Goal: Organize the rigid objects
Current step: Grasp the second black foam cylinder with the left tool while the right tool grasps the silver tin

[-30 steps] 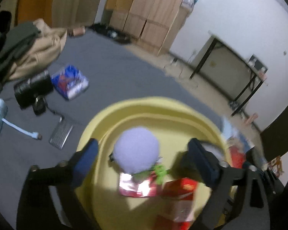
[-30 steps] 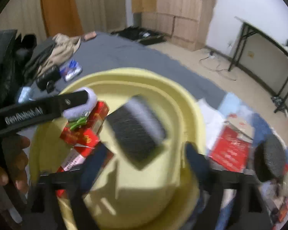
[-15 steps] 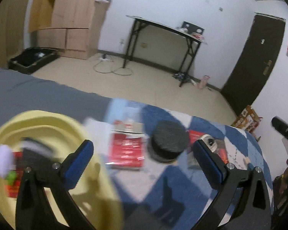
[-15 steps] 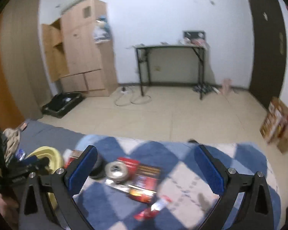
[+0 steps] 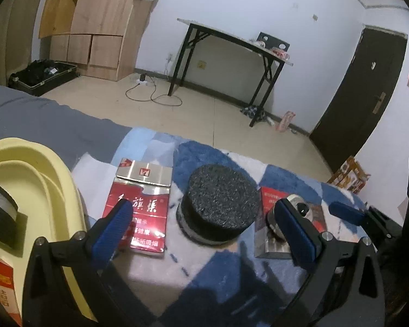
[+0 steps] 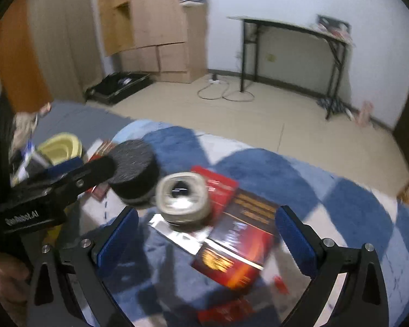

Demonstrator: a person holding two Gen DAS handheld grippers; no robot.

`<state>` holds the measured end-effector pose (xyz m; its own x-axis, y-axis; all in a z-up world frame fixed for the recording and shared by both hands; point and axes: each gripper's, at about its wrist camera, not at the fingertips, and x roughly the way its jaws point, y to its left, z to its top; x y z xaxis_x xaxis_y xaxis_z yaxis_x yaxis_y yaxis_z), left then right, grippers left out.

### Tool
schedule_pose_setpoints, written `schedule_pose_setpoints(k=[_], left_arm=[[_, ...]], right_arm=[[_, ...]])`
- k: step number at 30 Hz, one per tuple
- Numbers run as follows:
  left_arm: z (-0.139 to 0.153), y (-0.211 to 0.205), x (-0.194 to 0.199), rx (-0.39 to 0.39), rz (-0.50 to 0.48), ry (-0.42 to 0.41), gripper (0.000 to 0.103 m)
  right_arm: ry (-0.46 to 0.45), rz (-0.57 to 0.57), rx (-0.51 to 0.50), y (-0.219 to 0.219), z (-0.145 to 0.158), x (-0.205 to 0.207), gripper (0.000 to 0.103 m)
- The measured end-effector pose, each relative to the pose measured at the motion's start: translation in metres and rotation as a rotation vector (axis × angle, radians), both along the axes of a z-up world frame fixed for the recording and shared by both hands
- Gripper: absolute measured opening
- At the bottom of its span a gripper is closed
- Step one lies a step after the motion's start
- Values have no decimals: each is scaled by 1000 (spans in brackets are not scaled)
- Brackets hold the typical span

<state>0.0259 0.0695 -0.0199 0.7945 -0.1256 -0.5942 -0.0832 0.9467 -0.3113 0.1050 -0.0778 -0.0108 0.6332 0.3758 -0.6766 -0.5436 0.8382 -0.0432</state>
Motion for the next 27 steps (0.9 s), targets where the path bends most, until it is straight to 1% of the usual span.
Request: schedule_pose_setpoints(k=[1, 4, 7, 9, 10, 11, 12, 14, 16, 21, 22, 24, 25, 26, 27], left_arm=[[0, 1, 0, 9, 2, 2, 103], [1, 6, -2, 12, 19, 9, 103], [2, 12, -3, -2, 18, 1, 103], [1, 11, -2, 10, 1, 6, 103], [-1, 8, -1, 24, -14, 14, 103], [-2, 5, 0, 39, -24, 18, 103], [-2, 1, 1, 52, -31, 20, 103], [-4, -6, 2, 77, -57, 18, 103], [-4, -11, 3, 81, -70, 3, 103], [-5, -22, 6, 94, -91, -40, 103], [-7, -27, 9, 113, -94, -36, 100], [-11, -28, 14, 118, -77, -10, 90], [-15, -24, 18, 87, -50, 18, 80], [-17, -21, 21, 56, -42, 25, 76], [-17, -20, 21, 47, -45, 20, 76]], right_arm=[[-12, 5, -13, 5, -3, 2, 98], [-28, -5, -4, 13, -14, 11, 93], [-17, -29, 20, 13, -21, 23, 82], [-1, -13, 51, 13, -27, 28, 74], [6, -3, 65, 11, -31, 22, 72], [13, 5, 79, 10, -32, 20, 61], [15, 8, 89, 9, -32, 19, 55], [14, 3, 92, 6, -33, 18, 55], [27, 0, 105, -4, -30, 16, 55], [4, -67, 179, -37, -11, 17, 55], [2, -79, 190, -43, -10, 17, 55], [-3, -100, 205, -53, -7, 17, 55], [-4, -109, 216, -57, -7, 18, 55], [-3, -113, 222, -60, -8, 19, 55], [-2, -118, 228, -62, -8, 19, 55]])
